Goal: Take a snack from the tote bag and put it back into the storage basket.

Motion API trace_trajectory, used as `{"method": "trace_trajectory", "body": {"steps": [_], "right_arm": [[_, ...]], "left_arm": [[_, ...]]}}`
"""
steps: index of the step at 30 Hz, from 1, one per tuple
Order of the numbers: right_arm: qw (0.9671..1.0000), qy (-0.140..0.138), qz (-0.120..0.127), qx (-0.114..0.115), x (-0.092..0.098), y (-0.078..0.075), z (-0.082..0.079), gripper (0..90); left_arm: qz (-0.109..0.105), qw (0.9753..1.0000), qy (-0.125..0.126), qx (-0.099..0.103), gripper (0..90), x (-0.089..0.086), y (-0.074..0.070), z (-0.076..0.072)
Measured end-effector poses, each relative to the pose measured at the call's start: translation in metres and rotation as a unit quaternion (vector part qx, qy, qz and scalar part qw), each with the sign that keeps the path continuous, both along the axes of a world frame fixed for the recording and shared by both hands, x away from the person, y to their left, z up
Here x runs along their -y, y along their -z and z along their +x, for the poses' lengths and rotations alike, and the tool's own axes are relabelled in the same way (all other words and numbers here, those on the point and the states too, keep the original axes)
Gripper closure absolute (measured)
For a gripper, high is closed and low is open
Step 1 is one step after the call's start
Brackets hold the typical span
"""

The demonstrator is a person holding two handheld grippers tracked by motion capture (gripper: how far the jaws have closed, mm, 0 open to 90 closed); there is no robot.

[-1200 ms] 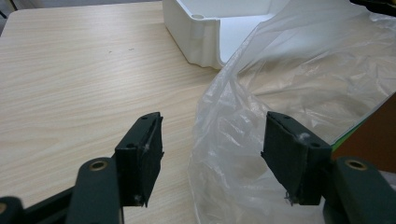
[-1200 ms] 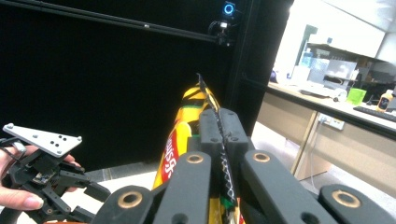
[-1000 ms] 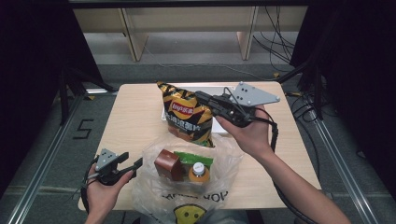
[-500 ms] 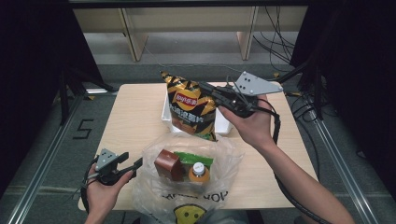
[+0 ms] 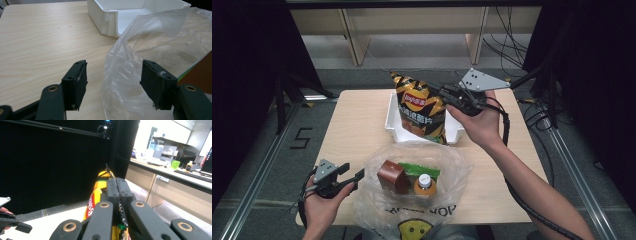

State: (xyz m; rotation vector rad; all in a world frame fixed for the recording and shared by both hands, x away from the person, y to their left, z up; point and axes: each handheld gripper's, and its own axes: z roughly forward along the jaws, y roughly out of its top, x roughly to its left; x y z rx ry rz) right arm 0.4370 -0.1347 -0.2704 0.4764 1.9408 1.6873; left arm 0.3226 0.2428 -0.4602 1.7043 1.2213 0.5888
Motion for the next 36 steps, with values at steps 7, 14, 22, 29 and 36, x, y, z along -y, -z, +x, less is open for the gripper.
{"method": "trace_trajectory", "body": {"steps": [7, 14, 22, 29, 36], "right_arm": [[0.9999, 0.009, -0.001, -0.007, 0.001, -0.001, 0.014, 90.0], [0.9998, 0.016, 0.001, -0.014, 0.001, -0.001, 0.025, 90.0], [0.9996, 0.02, -0.005, -0.021, -0.001, 0.004, 0.039, 90.0], [0.9988, 0.033, -0.001, -0.035, -0.002, 0.01, 0.05, 90.0], [0.9982, 0.043, -0.005, -0.043, -0.001, 0.012, 0.062, 90.0]], "left_arm": [[-0.002, 1.0, -0.001, 0.0, 37.4, -0.001, 0.0, 0.0], [-0.001, 1.0, 0.0, 0.0, 37.4, -0.001, 0.0, 0.0], [-0.002, 1.0, -0.001, 0.002, 37.4, -0.002, 0.0, 0.0], [0.0, 1.0, 0.003, 0.002, 37.5, 0.0, 0.0, -0.001], [0.001, 1.0, 0.0, 0.004, 37.5, -0.001, 0.0, -0.001]]}}
